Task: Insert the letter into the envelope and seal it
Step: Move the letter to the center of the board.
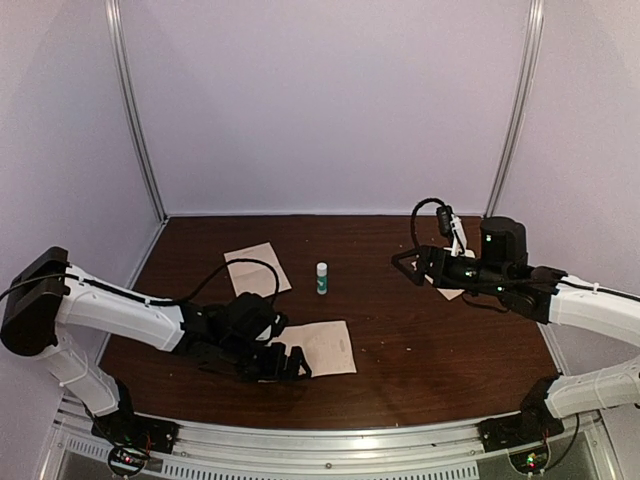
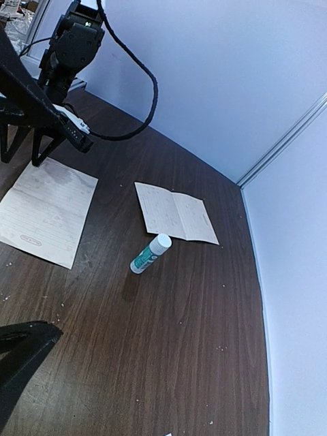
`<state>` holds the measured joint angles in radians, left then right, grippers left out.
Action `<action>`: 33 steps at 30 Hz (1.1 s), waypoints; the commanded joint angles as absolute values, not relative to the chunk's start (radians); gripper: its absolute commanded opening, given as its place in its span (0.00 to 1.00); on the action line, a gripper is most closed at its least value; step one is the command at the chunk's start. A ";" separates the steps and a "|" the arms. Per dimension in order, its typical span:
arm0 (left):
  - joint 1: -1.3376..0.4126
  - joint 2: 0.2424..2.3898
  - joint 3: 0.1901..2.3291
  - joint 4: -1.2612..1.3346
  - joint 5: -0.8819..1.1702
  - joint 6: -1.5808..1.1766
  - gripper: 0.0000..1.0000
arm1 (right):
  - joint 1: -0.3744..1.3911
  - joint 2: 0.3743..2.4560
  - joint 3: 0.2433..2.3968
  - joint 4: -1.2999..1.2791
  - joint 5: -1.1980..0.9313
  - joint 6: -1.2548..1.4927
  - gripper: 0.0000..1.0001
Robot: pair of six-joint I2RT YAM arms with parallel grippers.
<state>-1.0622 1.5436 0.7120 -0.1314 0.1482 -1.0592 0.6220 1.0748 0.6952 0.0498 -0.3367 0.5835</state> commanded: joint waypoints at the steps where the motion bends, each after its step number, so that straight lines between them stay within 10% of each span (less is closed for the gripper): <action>1: -1.055 1.556 0.685 -0.209 0.069 -1.060 0.97 | 0.627 1.077 0.683 0.082 -0.338 0.583 1.00; 33: -0.845 1.875 0.980 -0.015 0.036 -0.639 0.98 | 0.629 1.091 0.623 0.047 -0.309 0.663 0.96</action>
